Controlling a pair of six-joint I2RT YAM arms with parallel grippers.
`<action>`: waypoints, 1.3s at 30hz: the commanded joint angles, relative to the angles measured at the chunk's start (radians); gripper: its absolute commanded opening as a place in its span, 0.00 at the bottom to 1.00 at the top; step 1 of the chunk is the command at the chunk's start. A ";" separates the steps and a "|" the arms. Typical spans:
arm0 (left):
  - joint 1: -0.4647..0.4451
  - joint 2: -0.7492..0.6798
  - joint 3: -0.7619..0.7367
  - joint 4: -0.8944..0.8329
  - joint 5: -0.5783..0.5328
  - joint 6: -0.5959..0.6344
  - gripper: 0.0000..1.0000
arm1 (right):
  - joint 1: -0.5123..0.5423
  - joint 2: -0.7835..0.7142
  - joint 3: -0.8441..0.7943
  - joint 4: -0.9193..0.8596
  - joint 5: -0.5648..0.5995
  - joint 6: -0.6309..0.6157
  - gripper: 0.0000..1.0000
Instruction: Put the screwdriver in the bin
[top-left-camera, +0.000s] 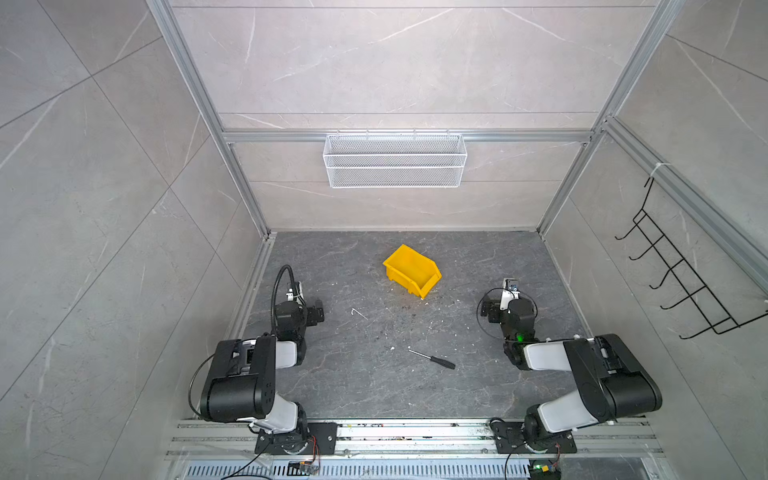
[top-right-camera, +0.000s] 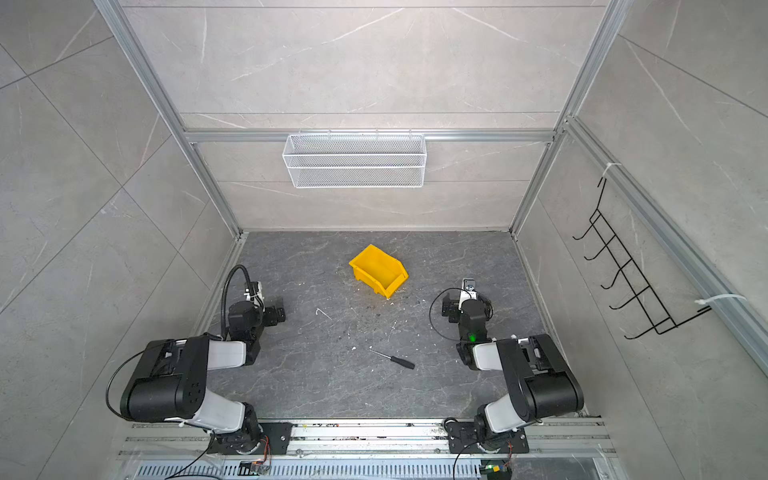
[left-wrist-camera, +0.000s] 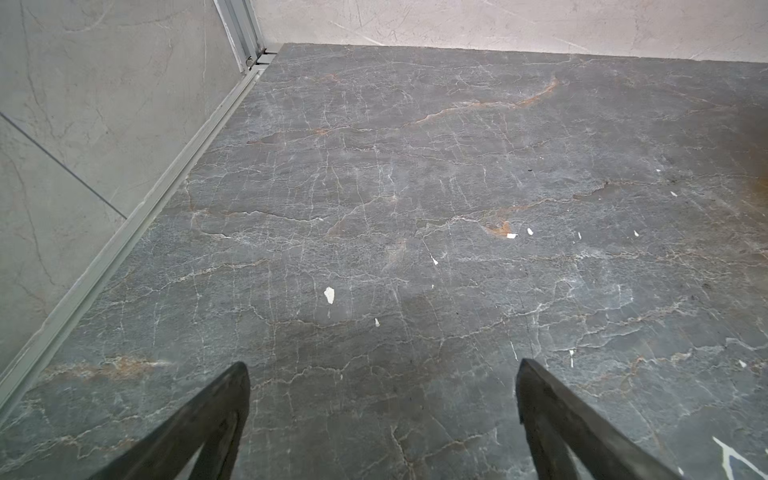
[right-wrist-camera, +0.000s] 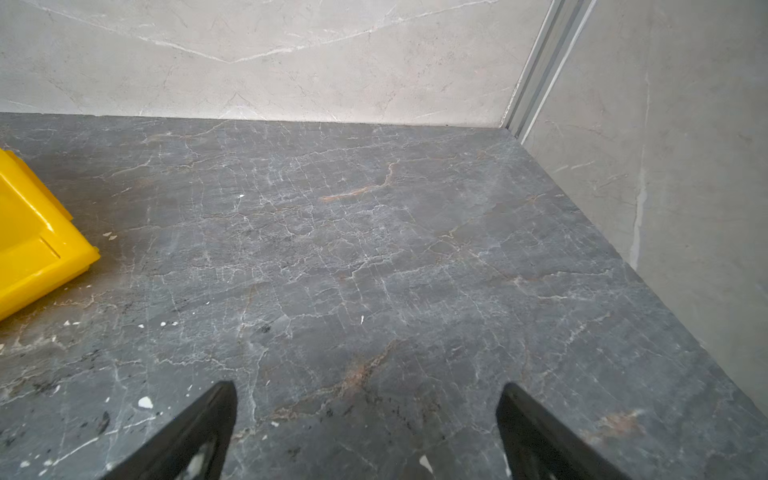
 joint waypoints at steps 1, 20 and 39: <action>0.002 -0.009 0.015 0.027 0.004 -0.011 1.00 | -0.002 0.005 0.019 -0.001 -0.008 0.013 0.99; 0.002 -0.009 0.015 0.028 0.006 -0.012 1.00 | -0.002 0.005 0.019 0.000 -0.007 0.013 0.99; -0.027 -0.182 0.055 -0.180 0.095 0.055 1.00 | -0.001 -0.080 0.013 -0.057 -0.085 -0.024 0.99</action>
